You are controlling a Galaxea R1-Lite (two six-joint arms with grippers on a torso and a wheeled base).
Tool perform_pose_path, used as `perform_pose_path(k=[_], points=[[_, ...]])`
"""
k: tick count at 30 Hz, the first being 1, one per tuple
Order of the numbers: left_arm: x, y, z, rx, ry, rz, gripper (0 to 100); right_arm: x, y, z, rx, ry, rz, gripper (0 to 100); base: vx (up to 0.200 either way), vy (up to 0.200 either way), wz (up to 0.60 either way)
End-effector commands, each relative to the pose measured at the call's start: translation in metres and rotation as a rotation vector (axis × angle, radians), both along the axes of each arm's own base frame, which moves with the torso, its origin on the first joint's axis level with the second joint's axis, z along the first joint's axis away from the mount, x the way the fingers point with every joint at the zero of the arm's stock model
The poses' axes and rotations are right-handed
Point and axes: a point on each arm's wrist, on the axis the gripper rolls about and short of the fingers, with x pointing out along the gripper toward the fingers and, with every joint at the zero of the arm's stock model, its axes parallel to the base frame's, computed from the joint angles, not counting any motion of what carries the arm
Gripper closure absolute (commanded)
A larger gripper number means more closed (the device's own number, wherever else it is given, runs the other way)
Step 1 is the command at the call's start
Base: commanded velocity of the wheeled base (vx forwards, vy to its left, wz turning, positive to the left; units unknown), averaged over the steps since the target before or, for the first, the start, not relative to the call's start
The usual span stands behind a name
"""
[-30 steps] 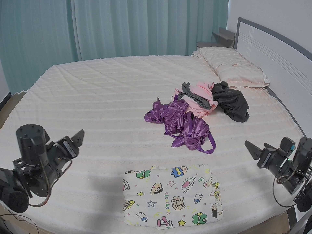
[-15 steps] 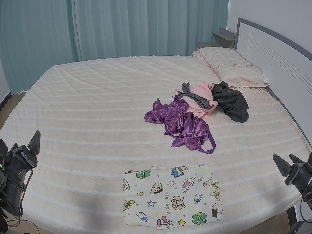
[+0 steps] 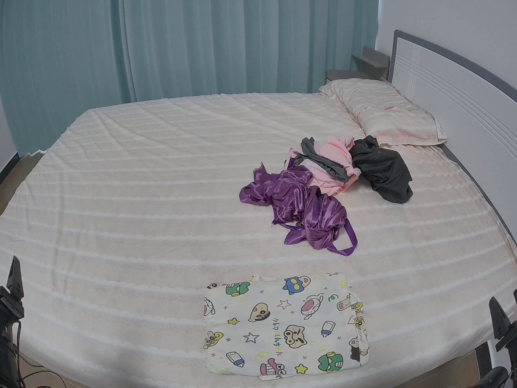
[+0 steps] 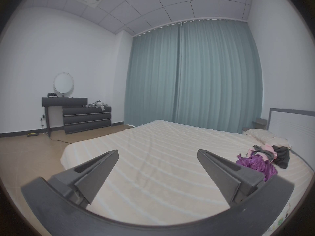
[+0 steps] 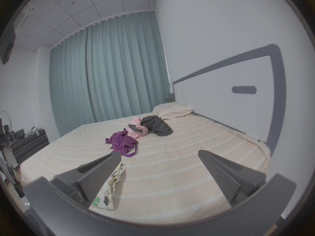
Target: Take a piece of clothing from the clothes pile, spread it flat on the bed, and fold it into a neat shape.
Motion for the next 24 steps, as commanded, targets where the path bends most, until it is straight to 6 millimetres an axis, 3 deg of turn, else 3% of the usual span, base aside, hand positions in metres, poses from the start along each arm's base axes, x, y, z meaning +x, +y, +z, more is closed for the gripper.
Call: perform_pose_path(k=[1, 9, 11, 18, 23, 24], points=[[-0.047, 0.012, -0.025, 0.031, -0.080, 0.166, 0, -0.027, 0.000, -0.022, -0.085, -0.124, -0.097, 0, 0.000, 0.000, 0.00], [-0.063, 0.012, -0.038, 0.067, -0.076, 0.279, 0, -0.027, 0.000, -0.023, -0.195, -0.099, -0.104, 0, 0.000, 0.000, 0.00], [-0.069, 0.010, -0.043, 0.083, -0.080, 0.316, 0, -0.027, -0.001, -0.023, -0.266, -0.077, -0.180, 0, 0.000, 0.000, 0.00], [-0.069, 0.010, -0.044, 0.085, -0.075, 0.293, 0, -0.027, -0.001, -0.022, -0.387, -0.075, -0.152, 0, 0.000, 0.000, 0.00], [-0.069, 0.009, -0.045, 0.087, -0.080, 0.253, 0, -0.027, 0.002, -0.022, -0.359, -0.102, -0.032, 0, 0.000, 0.000, 0.00], [-0.072, 0.009, -0.052, 0.115, -0.075, 0.150, 0, -0.026, 0.003, -0.024, -0.157, -0.104, 0.016, 0, 0.000, 0.000, 0.00]])
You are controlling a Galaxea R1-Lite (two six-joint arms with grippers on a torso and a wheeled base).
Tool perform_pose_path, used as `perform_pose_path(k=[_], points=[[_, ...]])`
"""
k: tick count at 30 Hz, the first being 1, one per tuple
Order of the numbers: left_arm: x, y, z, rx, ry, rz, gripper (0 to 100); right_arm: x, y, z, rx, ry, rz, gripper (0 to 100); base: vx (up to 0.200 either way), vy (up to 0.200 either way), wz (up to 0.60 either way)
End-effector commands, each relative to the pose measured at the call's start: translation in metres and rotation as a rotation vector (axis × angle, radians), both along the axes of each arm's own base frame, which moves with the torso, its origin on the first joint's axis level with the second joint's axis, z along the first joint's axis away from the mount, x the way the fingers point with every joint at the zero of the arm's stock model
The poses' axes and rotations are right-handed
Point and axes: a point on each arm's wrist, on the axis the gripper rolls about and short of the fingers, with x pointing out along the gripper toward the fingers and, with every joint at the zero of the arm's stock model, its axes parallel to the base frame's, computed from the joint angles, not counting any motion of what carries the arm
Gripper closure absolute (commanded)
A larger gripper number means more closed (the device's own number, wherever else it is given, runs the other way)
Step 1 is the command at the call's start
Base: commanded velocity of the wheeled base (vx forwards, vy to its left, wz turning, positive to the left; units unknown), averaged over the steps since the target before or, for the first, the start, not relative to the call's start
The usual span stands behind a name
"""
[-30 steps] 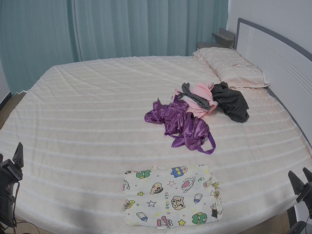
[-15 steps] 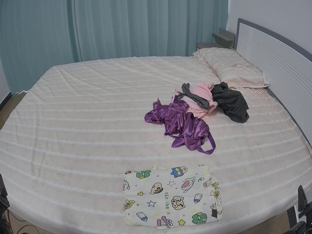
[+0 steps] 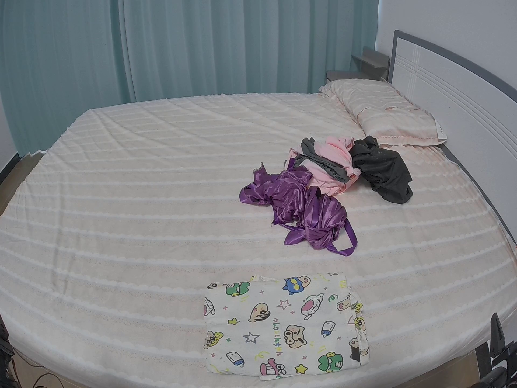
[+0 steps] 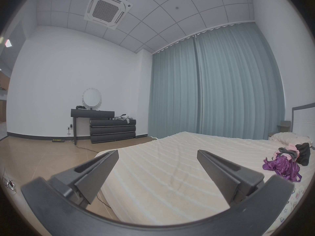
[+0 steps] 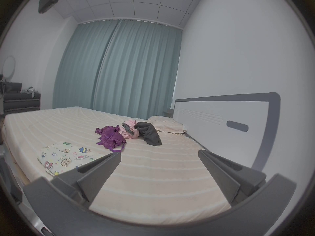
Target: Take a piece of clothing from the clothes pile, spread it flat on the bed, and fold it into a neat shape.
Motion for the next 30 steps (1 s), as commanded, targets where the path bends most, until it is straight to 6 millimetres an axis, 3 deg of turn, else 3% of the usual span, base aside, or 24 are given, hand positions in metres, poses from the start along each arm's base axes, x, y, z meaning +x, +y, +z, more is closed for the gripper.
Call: perform_pose_path(k=[1, 14, 17, 24, 30], points=[[-0.002, -0.001, -0.014, 0.033, 0.042, -0.129, 0, 0.001, 0.002, -0.009, 0.244, 0.019, 0.091, 0, 0.000, 0.000, 0.00], [0.002, -0.006, -0.020, 0.069, 0.107, -0.380, 0, 0.001, 0.003, -0.012, 0.183, 0.062, 0.134, 0, 0.000, 0.000, 0.00], [0.003, -0.009, -0.021, 0.105, 0.124, -0.543, 0, 0.001, 0.003, -0.012, 0.183, 0.062, 0.142, 0, 0.000, 0.000, 0.00], [0.004, -0.013, -0.021, 0.117, 0.113, -0.739, 0, 0.001, 0.003, -0.012, 0.192, 0.062, 0.147, 0, 0.000, 0.000, 0.00], [0.004, -0.014, -0.021, 0.116, 0.120, -0.780, 0, 0.001, 0.003, -0.012, 0.190, 0.062, 0.147, 0, 0.000, 0.000, 0.00]])
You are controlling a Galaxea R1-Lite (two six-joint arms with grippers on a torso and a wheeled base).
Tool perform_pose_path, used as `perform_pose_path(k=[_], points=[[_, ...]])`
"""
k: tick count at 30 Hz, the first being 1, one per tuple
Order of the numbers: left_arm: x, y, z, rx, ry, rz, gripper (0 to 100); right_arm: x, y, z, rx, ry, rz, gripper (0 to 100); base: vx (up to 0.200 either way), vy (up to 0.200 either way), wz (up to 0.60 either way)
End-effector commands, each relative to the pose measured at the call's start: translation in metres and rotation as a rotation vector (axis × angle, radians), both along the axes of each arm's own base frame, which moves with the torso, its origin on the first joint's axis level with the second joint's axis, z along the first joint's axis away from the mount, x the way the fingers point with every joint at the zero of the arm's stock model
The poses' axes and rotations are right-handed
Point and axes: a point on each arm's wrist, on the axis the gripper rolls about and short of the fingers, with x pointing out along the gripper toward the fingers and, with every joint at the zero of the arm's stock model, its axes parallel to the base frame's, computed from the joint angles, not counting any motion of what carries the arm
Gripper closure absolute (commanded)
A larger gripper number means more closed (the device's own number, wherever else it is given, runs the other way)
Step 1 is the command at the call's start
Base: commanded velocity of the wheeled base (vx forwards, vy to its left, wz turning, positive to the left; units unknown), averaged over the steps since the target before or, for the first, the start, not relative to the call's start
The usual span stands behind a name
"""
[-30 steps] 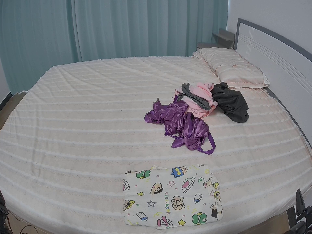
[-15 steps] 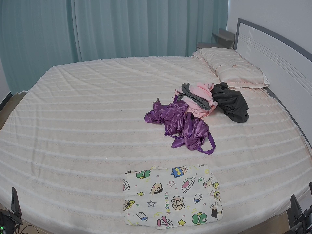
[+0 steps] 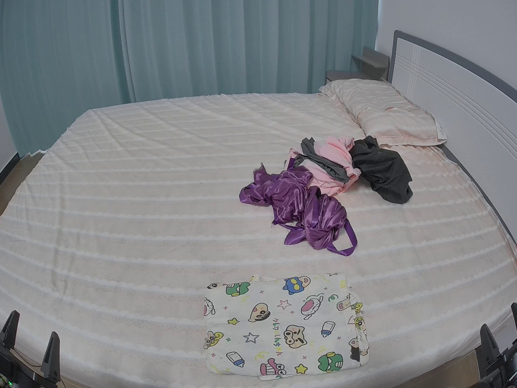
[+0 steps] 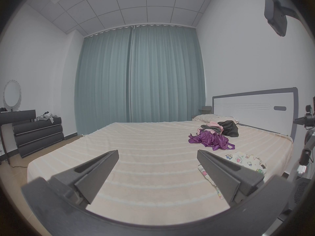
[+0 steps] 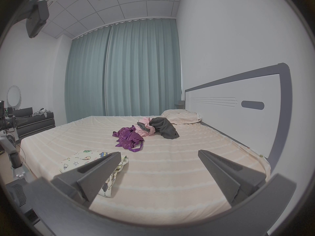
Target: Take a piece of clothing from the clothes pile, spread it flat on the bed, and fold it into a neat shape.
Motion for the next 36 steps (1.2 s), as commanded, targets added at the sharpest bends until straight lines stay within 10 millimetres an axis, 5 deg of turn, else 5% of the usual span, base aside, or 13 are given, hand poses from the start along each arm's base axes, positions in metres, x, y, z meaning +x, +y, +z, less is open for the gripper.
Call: perform_pose_path(k=[1, 16, 36], points=[[0.0002, 0.0000, -0.0040, -0.001, 0.004, -0.003, 0, 0.0005, 0.0000, -0.0052, -0.001, 0.008, 0.000, 0, 0.000, 0.000, 0.00], [0.0001, 0.0024, -0.0045, -0.006, 0.005, 0.110, 0, 0.0005, 0.0000, -0.0052, 0.001, 0.008, 0.000, 0, 0.000, 0.000, 0.00], [0.0003, 0.0001, -0.0043, -0.033, 0.003, -0.004, 0, 0.0005, 0.0000, -0.0052, -0.001, 0.008, 0.000, 0, 0.000, 0.000, 0.00]])
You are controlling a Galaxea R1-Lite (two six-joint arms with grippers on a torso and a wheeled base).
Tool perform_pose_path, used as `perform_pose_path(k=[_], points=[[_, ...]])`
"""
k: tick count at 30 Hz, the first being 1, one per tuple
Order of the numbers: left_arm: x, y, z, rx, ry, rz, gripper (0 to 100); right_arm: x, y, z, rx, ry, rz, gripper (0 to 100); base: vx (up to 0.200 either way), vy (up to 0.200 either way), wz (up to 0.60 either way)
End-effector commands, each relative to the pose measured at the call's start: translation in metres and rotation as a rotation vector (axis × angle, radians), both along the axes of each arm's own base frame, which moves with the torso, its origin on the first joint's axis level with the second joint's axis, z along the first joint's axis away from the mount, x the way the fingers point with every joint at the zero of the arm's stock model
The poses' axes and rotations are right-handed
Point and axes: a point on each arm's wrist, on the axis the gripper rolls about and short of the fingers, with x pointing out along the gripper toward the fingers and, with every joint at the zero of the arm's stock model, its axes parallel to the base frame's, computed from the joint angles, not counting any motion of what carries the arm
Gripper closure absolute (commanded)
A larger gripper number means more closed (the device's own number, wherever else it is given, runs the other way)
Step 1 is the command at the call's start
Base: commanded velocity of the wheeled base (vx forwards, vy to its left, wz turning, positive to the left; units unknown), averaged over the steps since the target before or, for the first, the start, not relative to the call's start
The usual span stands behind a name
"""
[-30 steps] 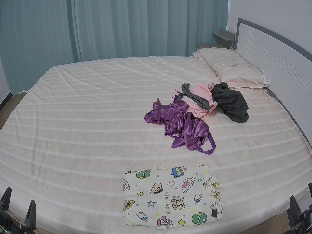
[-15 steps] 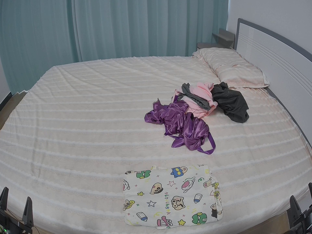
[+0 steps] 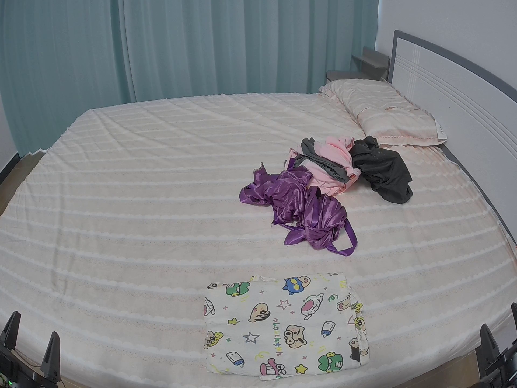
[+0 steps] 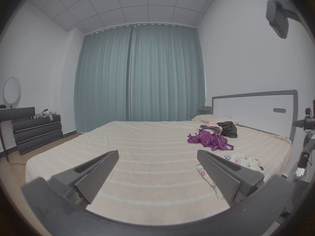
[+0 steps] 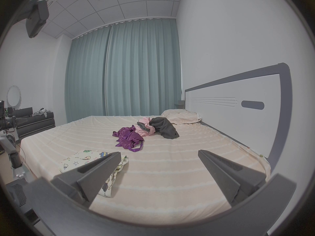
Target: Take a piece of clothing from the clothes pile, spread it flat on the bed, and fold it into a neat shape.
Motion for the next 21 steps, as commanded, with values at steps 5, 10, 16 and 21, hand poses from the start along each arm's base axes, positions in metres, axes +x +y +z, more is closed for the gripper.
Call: perform_pose_path(k=[5, 10, 16, 21], points=[[-0.0002, 0.0018, -0.0045, -0.042, -0.007, 0.081, 0, 0.0004, 0.0000, -0.0051, 0.001, 0.006, 0.000, 0, 0.000, 0.000, 0.00], [-0.0006, 0.0033, -0.0042, -0.053, -0.008, 0.148, 0, 0.0004, 0.0000, -0.0051, 0.001, 0.006, 0.000, 0, 0.000, 0.000, 0.00], [-0.0016, 0.0075, -0.0047, -0.013, -0.001, 0.354, 0, 0.0004, 0.0000, -0.0051, 0.001, 0.006, 0.000, 0, 0.000, 0.000, 0.00], [-0.0018, 0.0080, -0.0047, -0.004, 0.001, 0.376, 0, 0.0004, 0.0000, -0.0051, 0.001, 0.006, 0.000, 0, 0.000, 0.000, 0.00]])
